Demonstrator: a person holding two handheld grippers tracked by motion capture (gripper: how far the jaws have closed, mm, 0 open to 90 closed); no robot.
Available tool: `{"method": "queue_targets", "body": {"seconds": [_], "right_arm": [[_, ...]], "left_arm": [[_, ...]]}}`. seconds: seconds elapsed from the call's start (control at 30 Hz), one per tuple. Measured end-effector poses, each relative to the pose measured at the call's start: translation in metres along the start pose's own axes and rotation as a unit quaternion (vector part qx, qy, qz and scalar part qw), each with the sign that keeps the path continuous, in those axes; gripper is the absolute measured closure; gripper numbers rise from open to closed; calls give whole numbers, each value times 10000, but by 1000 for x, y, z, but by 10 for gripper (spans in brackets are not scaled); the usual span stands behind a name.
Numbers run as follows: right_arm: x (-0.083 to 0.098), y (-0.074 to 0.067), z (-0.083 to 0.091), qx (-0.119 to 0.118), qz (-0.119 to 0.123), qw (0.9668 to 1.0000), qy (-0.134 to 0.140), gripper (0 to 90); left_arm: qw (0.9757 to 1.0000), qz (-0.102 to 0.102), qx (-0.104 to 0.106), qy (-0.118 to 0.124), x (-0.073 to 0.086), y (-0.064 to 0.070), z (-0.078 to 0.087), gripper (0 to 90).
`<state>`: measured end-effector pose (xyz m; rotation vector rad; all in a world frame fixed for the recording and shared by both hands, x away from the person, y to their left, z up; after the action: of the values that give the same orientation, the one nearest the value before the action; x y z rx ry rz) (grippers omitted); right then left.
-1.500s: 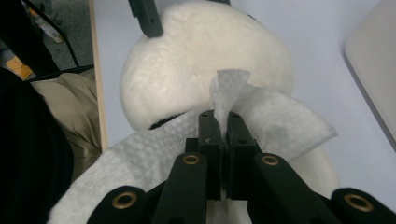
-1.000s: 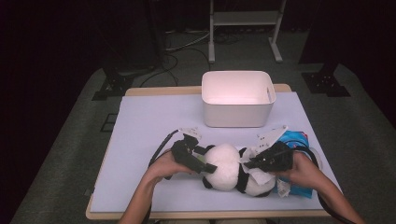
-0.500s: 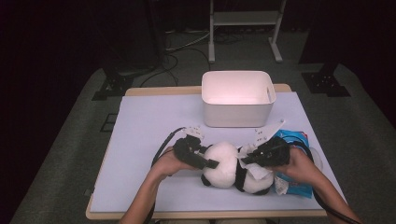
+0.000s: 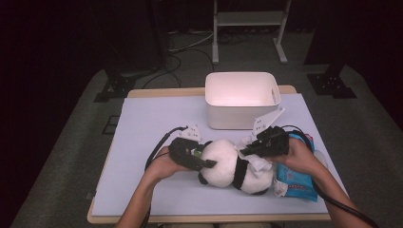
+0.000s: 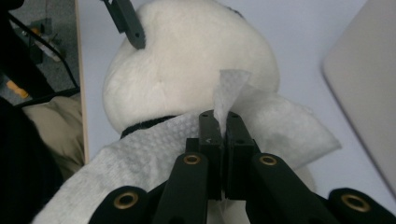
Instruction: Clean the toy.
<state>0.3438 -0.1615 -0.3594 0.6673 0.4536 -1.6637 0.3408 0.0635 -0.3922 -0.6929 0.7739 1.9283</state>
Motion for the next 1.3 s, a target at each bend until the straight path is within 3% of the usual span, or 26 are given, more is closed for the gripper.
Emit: {"method": "queue_targets", "body": {"seconds": [0.1,0.2,0.3,0.57,0.67,0.73,0.8,0.87,1.0,1.03,1.17,1.23,1.3], "right_arm": [[10,-10,-6,-100,4,9999,-67,876],[16,-18,-7,-45,67,9999,64,876],[18,-22,-5,28,135,9999,88,876],[17,-35,-6,-45,326,9994,95,876],[15,-36,-8,-74,371,9993,41,876],[14,-36,-7,-76,346,9994,38,876],[13,-32,-5,-70,324,9994,116,876],[11,-26,-2,-87,251,9995,190,876],[0,-17,4,10,241,9994,267,877],[-4,-15,6,52,256,9993,282,877],[-20,-3,13,224,313,9986,361,876],[-21,1,12,218,264,9989,314,876],[-17,2,8,123,257,9993,228,876]], "left_arm": [[9995,215,165,-161,10,1,-7,289],[9990,391,209,-94,15,-2,-8,186],[9979,565,236,-200,18,-5,-8,92],[9917,868,805,-495,19,-9,-24,44],[9917,797,869,-514,20,-11,-28,111],[9935,707,822,-337,20,-12,-26,236],[9955,642,677,-163,17,-12,-22,298],[9980,405,470,-109,11,-11,-15,330],[9998,142,103,53,-3,-10,-1,340],[9998,37,-15,212,-8,-9,4,351],[9981,-361,-345,353,-19,-4,13,361],[9976,-398,-433,354,-18,-3,14,361],[9978,-401,-388,346,-12,-3,12,358]]}}
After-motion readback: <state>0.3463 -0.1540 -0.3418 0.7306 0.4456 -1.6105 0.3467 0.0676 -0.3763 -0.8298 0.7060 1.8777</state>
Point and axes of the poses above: each handheld gripper's, and its own axes: z roughly backward along the jaws, x roughly out of its underside, y roughly to its right, the point moved 4 cm from there along -z, roughly forward along the jaws, and after that the axes turned 8 degrees about z, right-handed, at the moved point
